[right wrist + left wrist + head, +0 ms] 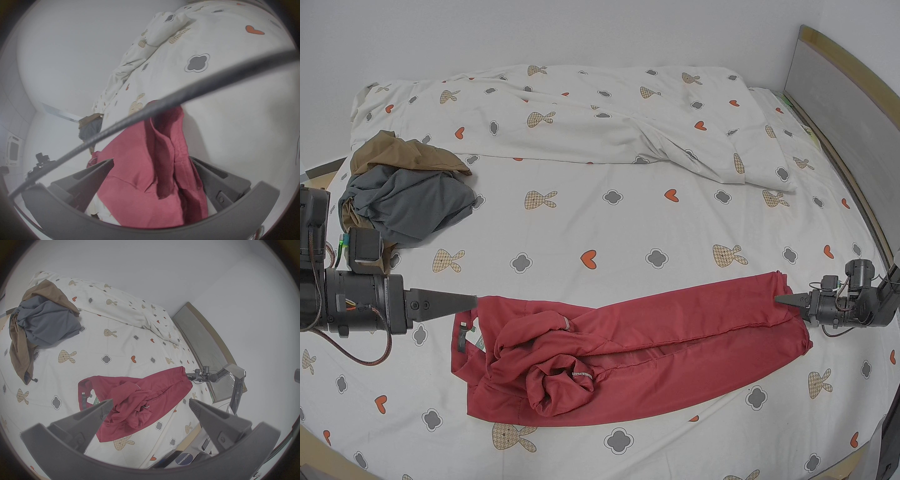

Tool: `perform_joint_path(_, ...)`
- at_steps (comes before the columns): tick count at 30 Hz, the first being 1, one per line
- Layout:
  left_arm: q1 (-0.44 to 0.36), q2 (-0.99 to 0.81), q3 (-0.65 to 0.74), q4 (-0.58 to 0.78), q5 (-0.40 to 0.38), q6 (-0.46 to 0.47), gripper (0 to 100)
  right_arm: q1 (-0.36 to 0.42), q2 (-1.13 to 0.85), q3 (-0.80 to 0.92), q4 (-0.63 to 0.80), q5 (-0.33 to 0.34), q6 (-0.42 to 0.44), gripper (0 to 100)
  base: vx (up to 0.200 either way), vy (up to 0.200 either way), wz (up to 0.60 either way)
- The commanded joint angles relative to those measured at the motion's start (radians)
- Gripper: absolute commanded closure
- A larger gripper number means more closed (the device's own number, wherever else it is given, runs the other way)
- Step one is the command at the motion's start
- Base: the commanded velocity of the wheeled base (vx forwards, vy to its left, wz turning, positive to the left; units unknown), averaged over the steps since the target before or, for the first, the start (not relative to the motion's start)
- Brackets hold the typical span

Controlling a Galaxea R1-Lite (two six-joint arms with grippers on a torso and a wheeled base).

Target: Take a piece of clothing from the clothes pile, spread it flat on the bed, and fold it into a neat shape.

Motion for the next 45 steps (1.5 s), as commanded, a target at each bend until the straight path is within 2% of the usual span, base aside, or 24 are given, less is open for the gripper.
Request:
perform_joint_path(1,0.000,0.001,0.000,0.000,0.000,-0.001,0,0.014,0.035,-0.013,-0.001,-0.059,-0.023,0,0.000,0.000,0.00)
perform_joint_path(2,0.000,0.001,0.000,0.000,0.000,-0.001,0,0.020,0.041,-0.010,0.000,-0.119,-0.062,0,0.000,0.000,0.00)
perform_joint_path(3,0.000,0.003,0.002,-0.002,0.000,-0.001,0,0.032,0.039,-0.004,0.002,-0.142,-0.089,0,0.000,0.000,0.00)
perform_joint_path(8,0.000,0.003,0.003,0.000,0.000,-0.001,0,0.069,0.032,0.016,0.003,-0.142,-0.105,0,0.000,0.000,0.00)
perform_joint_path(11,0.000,0.003,0.003,0.000,0.000,-0.001,0,0.070,0.021,0.022,0.006,-0.127,-0.091,0,0.000,0.000,0.00)
perform_joint_path(16,-0.002,0.004,0.003,0.000,0.000,-0.001,0,0.066,-0.003,0.021,0.008,-0.035,-0.019,0,0.000,0.000,0.00)
perform_joint_path(17,-0.002,0.004,0.003,0.000,0.000,-0.001,0,0.063,-0.008,0.018,0.008,0.002,0.010,0,0.000,0.000,0.00)
perform_joint_path(21,-0.003,0.004,0.003,0.000,0.000,-0.001,0,0.055,-0.002,0.010,0.005,0.004,0.013,0,0.000,0.000,0.00)
perform_joint_path(22,-0.003,0.004,0.003,0.000,0.000,-0.001,0,0.052,-0.002,0.010,0.005,0.004,0.012,100,0.000,0.000,0.00)
perform_joint_path(41,-0.006,0.004,0.008,-0.002,0.000,-0.001,0,0.043,-0.074,0.036,0.009,-0.013,0.007,100,0.000,0.000,0.00)
perform_joint_path(42,-0.008,0.006,0.009,-0.002,0.000,-0.001,0,0.047,-0.106,0.053,0.009,-0.045,0.007,100,0.000,0.000,0.00)
perform_joint_path(43,-0.008,0.006,0.009,-0.002,0.000,-0.001,0,0.047,-0.106,0.053,0.009,-0.045,0.007,100,0.000,0.000,0.00)
perform_joint_path(45,-0.016,0.010,0.008,-0.002,0.000,-0.001,0,0.064,-0.148,0.082,0.009,-0.162,0.004,100,0.000,0.000,0.00)
